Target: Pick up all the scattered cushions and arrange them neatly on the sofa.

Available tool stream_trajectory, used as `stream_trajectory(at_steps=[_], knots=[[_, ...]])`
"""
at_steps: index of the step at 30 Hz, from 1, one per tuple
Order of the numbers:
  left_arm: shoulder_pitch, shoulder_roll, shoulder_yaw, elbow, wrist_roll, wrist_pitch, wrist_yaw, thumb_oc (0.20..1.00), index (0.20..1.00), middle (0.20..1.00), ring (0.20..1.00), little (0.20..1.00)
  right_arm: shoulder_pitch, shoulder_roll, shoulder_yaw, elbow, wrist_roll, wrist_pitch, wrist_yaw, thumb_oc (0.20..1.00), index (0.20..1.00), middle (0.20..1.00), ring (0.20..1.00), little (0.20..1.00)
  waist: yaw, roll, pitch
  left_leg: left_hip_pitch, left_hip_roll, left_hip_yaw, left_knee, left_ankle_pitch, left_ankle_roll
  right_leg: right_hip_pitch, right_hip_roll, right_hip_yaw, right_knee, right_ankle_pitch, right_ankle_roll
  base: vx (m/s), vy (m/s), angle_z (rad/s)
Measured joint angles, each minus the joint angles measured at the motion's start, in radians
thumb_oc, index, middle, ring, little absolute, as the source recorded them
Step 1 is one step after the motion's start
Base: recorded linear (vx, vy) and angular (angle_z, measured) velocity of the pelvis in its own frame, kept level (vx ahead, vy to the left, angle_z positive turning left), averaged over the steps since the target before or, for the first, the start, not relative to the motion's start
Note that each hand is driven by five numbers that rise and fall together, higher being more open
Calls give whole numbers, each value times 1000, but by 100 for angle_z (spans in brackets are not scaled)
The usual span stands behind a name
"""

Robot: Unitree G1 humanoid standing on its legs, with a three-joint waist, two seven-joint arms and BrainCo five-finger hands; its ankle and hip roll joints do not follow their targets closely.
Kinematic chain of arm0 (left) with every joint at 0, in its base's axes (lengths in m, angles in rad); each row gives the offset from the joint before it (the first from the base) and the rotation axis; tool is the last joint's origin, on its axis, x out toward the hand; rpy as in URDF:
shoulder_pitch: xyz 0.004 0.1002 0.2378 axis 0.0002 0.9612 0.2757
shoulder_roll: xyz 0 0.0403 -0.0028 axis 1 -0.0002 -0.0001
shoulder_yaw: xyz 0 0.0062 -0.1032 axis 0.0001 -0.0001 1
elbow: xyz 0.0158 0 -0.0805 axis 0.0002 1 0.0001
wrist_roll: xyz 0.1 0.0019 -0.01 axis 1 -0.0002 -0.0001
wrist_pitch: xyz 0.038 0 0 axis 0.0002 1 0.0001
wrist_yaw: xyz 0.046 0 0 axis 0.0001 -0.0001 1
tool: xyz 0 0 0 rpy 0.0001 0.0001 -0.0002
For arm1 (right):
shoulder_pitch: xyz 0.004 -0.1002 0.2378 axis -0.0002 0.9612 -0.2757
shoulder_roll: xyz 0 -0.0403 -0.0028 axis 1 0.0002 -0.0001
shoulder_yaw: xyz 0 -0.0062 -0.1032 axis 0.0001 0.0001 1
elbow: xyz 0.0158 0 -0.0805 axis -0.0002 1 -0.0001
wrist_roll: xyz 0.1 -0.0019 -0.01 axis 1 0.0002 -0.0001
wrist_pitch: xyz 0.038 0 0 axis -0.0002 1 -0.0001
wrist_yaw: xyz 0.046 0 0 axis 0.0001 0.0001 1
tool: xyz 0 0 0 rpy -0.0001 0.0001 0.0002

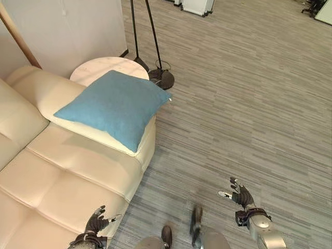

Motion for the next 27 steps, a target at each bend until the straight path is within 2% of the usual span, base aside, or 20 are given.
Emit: stream_trajectory(at_steps=[1,2,3,4,6,7,8,9,10,11,12,14,16,17,20,21,22,23,26,27], knots=[[-8,-4,24,5,0,1,6,1000,1000,1000,1000,1000,-1,5,3,20,0,18,3,1000,1000,1000,1000,1000,23,-24,1,33,-19,5,-15,-8,-6,-27,-7,4,9,21,-10,467,-181,69],[0,-8,25,5,0,2,15,1000,1000,1000,1000,1000,1,6,4,19,0,20,4,1000,1000,1000,1000,1000,29,-15,-1,58,-19,5,-30,3,3,-28,8,1,-3,39,-41,465,-181,24],[14,-24,26,2,0,1,15,1000,1000,1000,1000,1000,4,2,0,15,0,18,2,1000,1000,1000,1000,1000,23,9,0,104,-28,-57,-66,0,-4,-29,29,18,16,37,-43,336,-160,75],[-5,-41,18,5,0,2,18,1000,1000,1000,1000,1000,12,-4,-10,15,0,20,2,1000,1000,1000,1000,1000,4,38,-3,133,-18,-94,-91,6,3,-22,55,24,13,54,-64,362,-208,109],[-27,-60,21,3,0,-2,21,1000,1000,1000,1000,1000,4,-14,-25,12,-1,20,1,1000,1000,1000,1000,1000,-3,78,8,196,-6,-173,-132,7,0,-20,123,10,13,90,-137,505,-284,98],[-38,-64,19,28,0,-3,21,1000,1000,1000,1000,1000,-3,-19,-25,10,-1,19,1,1000,1000,1000,1000,1000,-2,97,7,230,4,-212,-149,2,-13,-11,158,-3,10,102,-177,360,-230,103],[-47,-62,19,34,0,-1,22,1000,1000,1000,1000,1000,-1,-21,-26,11,-1,20,2,1000,1000,1000,1000,1000,-9,95,3,256,-13,-220,-144,5,-19,11,169,-60,10,124,-217,263,-228,111],[-34,-56,19,23,0,-5,22,1000,1000,1000,1000,1000,20,-27,-26,12,-1,18,3,1000,1000,1000,1000,1000,-6,57,-10,277,-67,-192,-88,-2,-36,52,144,-126,-7,158,-358,243,-233,43],[-27,-82,17,25,-1,-4,28,1000,1000,1000,1000,1000,-17,-50,-24,39,0,20,4,1000,1000,1000,1000,1000,27,85,-15,235,-52,-184,17,-38,-80,74,158,-100,-14,151,-353,267,-218,29],[-22,-80,14,16,-1,-9,23,1000,1000,1000,1000,1000,-26,-55,-26,36,1,16,3,1000,1000,1000,1000,1000,20,88,-17,199,-20,-182,83,-59,-119,96,155,-96,-32,121,-357,240,-151,9],[-19,-70,20,-3,-2,-14,22,1000,1000,1000,1000,1000,-29,-56,-26,26,3,16,4,1000,1000,1000,1000,1000,27,88,-17,179,41,-174,111,-70,-148,125,162,-100,-42,117,-341,226,-162,36],[-13,-54,24,-9,-8,-12,23,1000,1000,1000,1000,1000,-46,-66,-24,12,6,8,12,1000,1000,1000,1000,1000,35,82,-19,144,175,-155,116,-59,-194,169,179,-118,-41,78,-345,200,-130,3],[-18,-62,21,1,-24,-12,22,1000,1000,1000,1000,1000,-57,-80,-25,13,6,3,12,1000,1000,1000,1000,1000,27,82,-19,112,242,-130,93,-32,-237,201,182,-126,-47,52,-326,187,-119,14],[-26,-74,20,-8,-43,-15,21,1000,1000,1000,1000,1000,-58,-95,-26,13,6,0,12,1000,1000,1000,1000,1000,17,81,-21,76,272,-88,43,-9,-240,239,175,-147,-82,31,-292,181,-113,33],[-65,-81,17,13,-44,-16,22,1000,1000,1000,1000,1000,-29,-102,-43,12,6,1,8,1000,1000,1000,1000,1000,9,69,-24,-24,204,-20,-27,28,-218,294,154,-198,-168,46,-257,109,-59,59],[-76,-82,19,16,-44,-17,22,1000,1000,1000,1000,1000,-22,-99,-51,10,7,2,4,1000,1000,1000,1000,1000,1,60,-22,-48,176,23,-56,53,-201,303,140,-221,-182,50,-250,87,-3,68],[-73,-82,19,16,-44,-17,23,1000,1000,1000,1000,1000,-11,-97,-56,9,7,1,2,1000,1000,1000,1000,1000,-1,64,-24,-53,170,38,-88,85,-193,305,141,-235,-184,47,-242,123,-4,71],[-71,-83,28,16,-45,-15,23,1000,1000,1000,1000,1000,-21,-86,-76,10,7,1,-7,1000,1000,1000,1000,1000,11,67,-25,-79,166,122,-93,111,-197,319,135,-258,-192,36,-228,111,63,57],[-14,-86,57,14,-73,-13,29,1000,1000,1000,1000,1000,-40,-82,-84,7,7,-2,-10,1000,1000,1000,1000,1000,35,74,-28,1,139,119,-204,231,-115,339,124,-241,-154,28,-194,131,71,-4],[6,-87,62,12,-83,-12,31,1000,1000,1000,1000,1000,-42,-83,-85,-3,5,-2,-9,1000,1000,1000,1000,1000,36,74,-29,16,132,116,-221,232,-113,343,116,-241,-139,11,-168,92,112,5]])
